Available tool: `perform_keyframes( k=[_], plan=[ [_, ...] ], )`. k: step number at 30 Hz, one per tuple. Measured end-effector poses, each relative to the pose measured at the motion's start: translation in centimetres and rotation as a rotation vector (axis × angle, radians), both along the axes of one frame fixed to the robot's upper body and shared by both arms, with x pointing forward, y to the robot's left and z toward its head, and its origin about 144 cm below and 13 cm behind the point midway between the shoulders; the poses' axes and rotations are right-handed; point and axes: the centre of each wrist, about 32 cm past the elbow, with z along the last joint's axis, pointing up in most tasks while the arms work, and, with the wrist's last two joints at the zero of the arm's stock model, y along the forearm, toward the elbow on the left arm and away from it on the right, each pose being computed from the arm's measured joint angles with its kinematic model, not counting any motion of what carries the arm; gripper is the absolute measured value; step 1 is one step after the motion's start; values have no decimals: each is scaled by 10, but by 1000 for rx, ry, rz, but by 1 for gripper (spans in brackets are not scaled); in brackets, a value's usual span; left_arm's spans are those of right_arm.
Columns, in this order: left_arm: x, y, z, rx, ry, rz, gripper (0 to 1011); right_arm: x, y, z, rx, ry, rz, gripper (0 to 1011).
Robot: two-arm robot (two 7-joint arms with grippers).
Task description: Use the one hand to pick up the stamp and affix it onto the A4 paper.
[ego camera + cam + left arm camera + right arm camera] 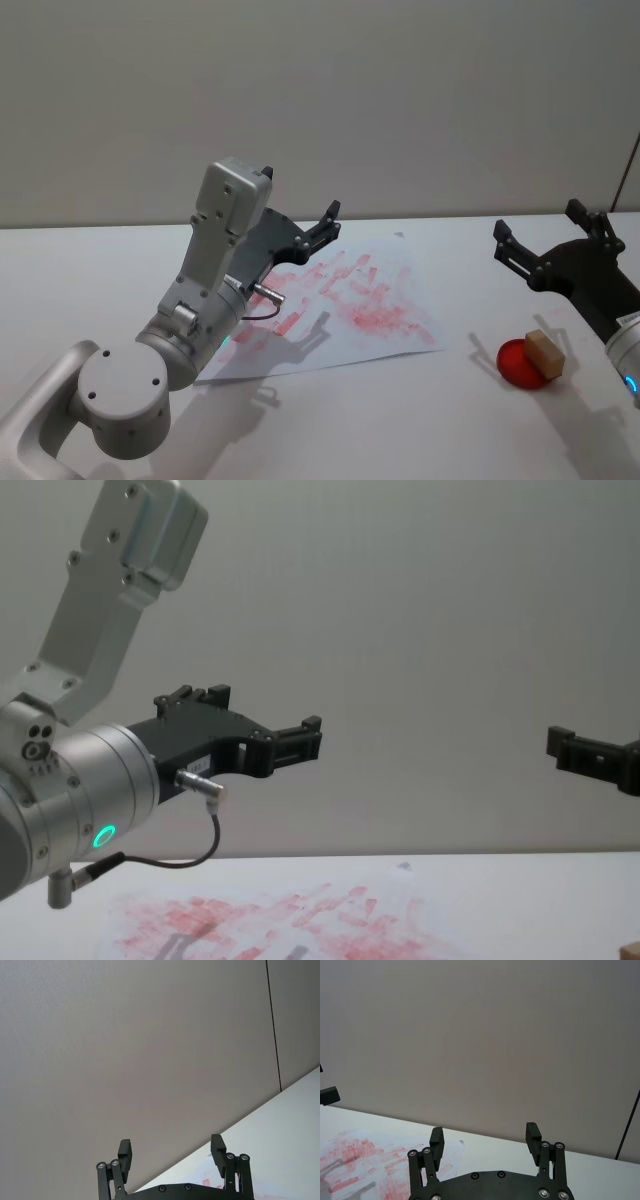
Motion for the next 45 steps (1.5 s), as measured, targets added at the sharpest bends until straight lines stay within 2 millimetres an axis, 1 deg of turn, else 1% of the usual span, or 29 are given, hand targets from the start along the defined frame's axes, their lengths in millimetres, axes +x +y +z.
perform_keyframes(
  k=[24,29,32,45],
  plan=[
    [0,0,0,0,0,0,1001,0,0,0,0,0,0,1001],
    [0,0,0,0,0,0,1001,-3,-3,-1,2,8,0,1001],
    [0,0,0,0,0,0,1001,-8,-6,-2,6,22,0,1001],
    [0,0,0,0,0,0,1001,-44,-23,-6,5,154,-30,1001]
  ],
)
